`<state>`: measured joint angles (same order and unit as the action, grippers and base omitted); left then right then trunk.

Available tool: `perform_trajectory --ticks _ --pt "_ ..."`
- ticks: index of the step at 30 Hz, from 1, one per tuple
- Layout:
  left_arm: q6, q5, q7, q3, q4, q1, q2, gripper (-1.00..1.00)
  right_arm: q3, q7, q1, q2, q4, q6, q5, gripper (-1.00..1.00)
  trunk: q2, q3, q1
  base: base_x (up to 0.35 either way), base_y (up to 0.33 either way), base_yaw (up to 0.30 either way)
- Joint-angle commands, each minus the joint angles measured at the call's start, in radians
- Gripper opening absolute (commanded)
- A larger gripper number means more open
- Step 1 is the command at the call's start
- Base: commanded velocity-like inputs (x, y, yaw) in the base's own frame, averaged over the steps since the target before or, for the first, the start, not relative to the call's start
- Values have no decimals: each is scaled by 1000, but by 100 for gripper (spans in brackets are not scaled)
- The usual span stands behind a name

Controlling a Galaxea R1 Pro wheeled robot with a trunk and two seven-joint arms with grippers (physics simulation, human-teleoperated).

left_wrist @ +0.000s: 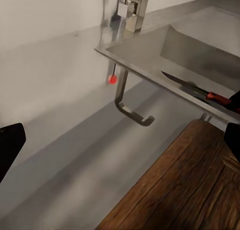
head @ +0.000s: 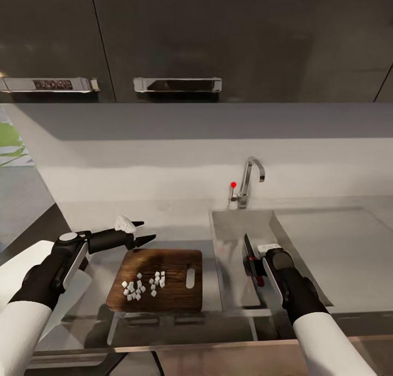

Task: In the kitchen, take the Vidalia onion out of the sink, dice it on the chopping board with the paring knife, put the diced onion into the bowl on the countertop, then place both the paring knife and the chopping board into the sink.

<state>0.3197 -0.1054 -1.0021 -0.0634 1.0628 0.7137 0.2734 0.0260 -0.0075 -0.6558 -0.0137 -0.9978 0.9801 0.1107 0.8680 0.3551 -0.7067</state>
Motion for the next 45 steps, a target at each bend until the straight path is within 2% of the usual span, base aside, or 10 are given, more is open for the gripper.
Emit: perform_trajectory --ticks 1,33,34,45 --pt "10 -10 0 -3 0 1 1 100 1 0 -1 0 -1 5 4 -100 1 3 0 0 0 0" --pt "10 -10 0 -3 0 1 1 100 1 0 -1 0 -1 5 4 -100 1 33 0 0 0 0" --pt "10 -10 0 -3 0 1 1 100 1 0 -1 0 -1 5 4 100 1 33 0 0 0 0" --pt "10 -10 0 -3 0 1 1 100 2 0 -1 0 -2 3 4 100 1 31 0 0 0 0"
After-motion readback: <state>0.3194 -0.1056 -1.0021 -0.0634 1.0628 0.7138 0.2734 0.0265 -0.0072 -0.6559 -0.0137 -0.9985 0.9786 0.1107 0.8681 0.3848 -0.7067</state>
